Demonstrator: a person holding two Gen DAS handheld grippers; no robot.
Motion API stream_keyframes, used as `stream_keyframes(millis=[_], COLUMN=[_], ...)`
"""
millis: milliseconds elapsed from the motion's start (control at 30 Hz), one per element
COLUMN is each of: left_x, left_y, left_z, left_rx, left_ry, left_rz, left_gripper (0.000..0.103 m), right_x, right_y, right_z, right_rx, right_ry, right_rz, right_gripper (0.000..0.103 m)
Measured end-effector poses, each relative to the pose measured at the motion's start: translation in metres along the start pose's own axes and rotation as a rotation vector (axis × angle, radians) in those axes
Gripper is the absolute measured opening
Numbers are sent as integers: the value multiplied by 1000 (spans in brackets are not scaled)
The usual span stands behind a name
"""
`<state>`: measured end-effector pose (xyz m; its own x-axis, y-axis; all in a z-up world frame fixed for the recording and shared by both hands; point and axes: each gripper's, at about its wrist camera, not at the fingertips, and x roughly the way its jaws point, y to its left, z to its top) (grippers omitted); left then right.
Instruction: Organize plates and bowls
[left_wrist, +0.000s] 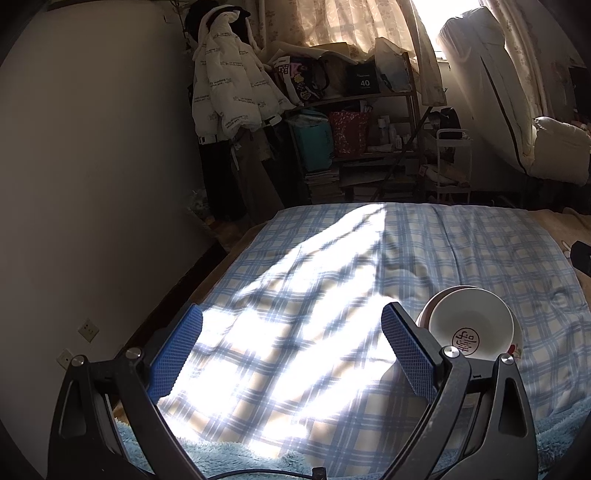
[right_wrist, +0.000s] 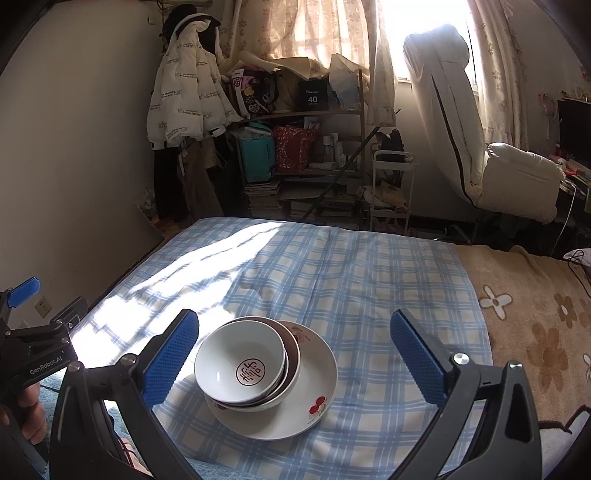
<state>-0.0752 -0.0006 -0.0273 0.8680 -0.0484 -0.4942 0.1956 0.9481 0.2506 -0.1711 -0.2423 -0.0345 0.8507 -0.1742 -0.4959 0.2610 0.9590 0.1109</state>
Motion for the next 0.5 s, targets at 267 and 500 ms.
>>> stream_keyframes(millis=[267,500], left_x=[-2,-4], left_y=[-1,-2], left_z=[0,0], left_rx=[0,-3], left_ry=[-5,-13], left_rz=[1,-5], left_gripper=[96,96], right_x=[-1,-1], right_y=[0,-1], right_z=[1,1], right_rx=[1,1], right_ry=[0,0], right_rz=[-2,-5], right_gripper=[103,103])
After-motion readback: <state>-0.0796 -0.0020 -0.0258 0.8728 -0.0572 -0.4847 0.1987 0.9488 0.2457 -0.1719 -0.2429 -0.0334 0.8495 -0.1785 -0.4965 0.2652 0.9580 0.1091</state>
